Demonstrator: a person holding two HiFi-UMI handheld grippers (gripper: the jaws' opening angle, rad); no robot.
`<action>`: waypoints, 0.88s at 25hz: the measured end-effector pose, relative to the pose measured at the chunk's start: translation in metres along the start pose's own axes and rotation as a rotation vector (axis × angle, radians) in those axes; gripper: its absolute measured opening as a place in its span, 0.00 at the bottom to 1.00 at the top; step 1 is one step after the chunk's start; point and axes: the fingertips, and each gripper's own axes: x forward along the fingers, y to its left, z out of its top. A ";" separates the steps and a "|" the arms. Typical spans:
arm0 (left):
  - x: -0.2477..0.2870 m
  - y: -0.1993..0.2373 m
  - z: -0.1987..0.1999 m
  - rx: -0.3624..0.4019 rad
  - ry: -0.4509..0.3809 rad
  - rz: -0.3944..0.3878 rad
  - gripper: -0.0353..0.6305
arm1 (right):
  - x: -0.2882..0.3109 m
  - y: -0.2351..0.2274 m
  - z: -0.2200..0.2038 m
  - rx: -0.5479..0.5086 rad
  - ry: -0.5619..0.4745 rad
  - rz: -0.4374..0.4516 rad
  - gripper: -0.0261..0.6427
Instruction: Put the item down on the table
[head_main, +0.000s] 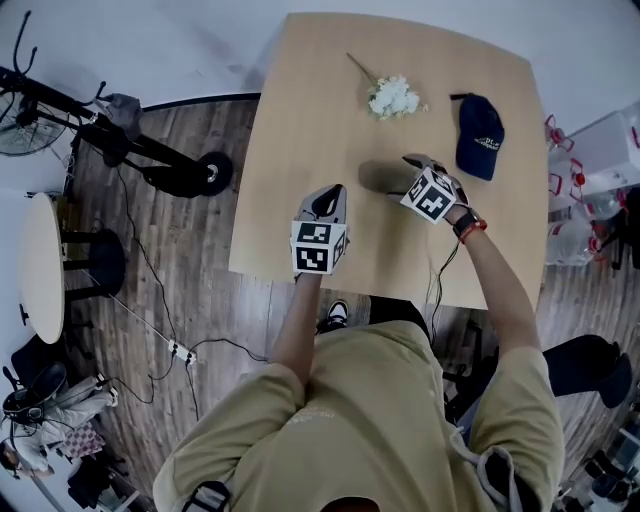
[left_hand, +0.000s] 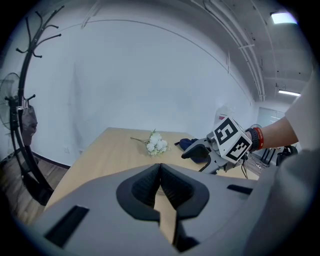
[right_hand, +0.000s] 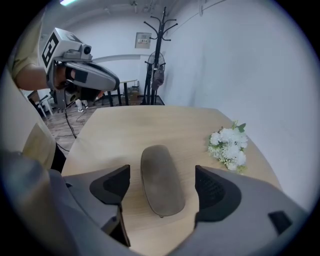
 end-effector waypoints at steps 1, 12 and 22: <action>-0.003 -0.003 0.003 0.006 -0.007 -0.005 0.09 | -0.008 0.000 0.001 0.014 -0.011 -0.017 0.67; -0.048 -0.028 0.034 0.083 -0.092 -0.059 0.09 | -0.099 0.016 0.018 0.141 -0.136 -0.216 0.55; -0.090 -0.048 0.051 0.129 -0.159 -0.089 0.09 | -0.184 0.041 0.036 0.273 -0.292 -0.412 0.39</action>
